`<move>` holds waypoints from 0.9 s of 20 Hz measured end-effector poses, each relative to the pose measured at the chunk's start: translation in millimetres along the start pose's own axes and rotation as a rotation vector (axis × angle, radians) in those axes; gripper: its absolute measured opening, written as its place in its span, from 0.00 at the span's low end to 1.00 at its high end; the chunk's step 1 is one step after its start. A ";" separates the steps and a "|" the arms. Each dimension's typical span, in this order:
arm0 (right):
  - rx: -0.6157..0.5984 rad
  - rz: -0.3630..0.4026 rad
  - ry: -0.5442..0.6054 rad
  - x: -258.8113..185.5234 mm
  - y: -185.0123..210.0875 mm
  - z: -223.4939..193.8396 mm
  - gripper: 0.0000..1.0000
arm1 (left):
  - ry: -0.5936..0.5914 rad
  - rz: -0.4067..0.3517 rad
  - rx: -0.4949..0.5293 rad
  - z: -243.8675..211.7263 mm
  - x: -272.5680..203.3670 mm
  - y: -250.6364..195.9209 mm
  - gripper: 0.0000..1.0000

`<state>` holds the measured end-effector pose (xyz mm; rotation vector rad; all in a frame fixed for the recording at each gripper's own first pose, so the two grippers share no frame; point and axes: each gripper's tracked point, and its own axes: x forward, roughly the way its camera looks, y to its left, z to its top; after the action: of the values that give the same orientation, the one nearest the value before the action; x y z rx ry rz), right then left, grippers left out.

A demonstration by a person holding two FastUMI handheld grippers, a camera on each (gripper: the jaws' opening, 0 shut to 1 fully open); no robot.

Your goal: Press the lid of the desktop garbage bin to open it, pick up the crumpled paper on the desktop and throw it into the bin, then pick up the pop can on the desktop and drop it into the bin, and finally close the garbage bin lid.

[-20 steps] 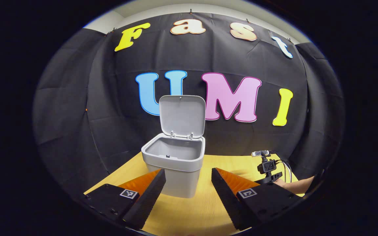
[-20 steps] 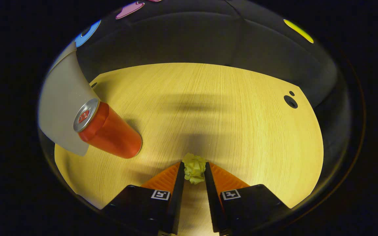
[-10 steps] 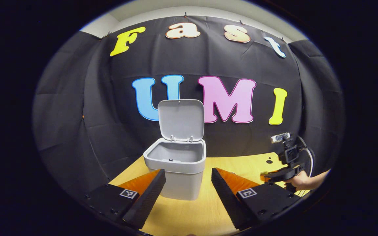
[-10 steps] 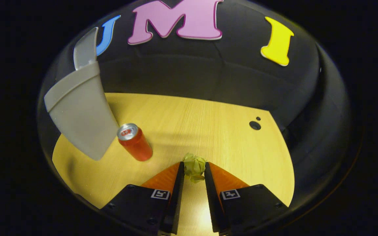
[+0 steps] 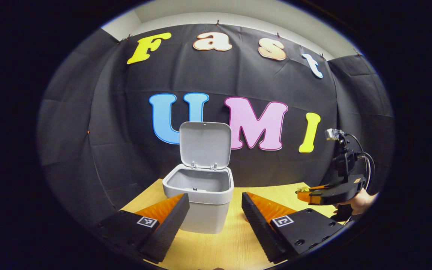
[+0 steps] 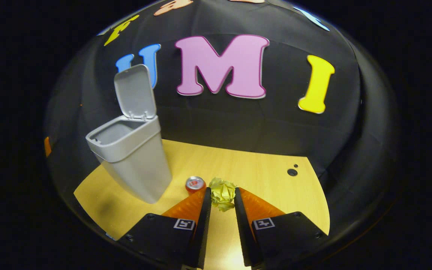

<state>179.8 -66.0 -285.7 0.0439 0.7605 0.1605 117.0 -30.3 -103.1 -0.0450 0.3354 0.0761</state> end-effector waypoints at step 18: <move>-0.112 0.327 -0.138 71.7 235.2 122.9 0.41 | 0.040 0.191 -0.028 -28.1 -44.4 125.3 0.95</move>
<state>285.3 179.9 -222.7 0.0719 0.6012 0.5056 55.7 90.0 -118.9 -0.0418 0.3777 0.2696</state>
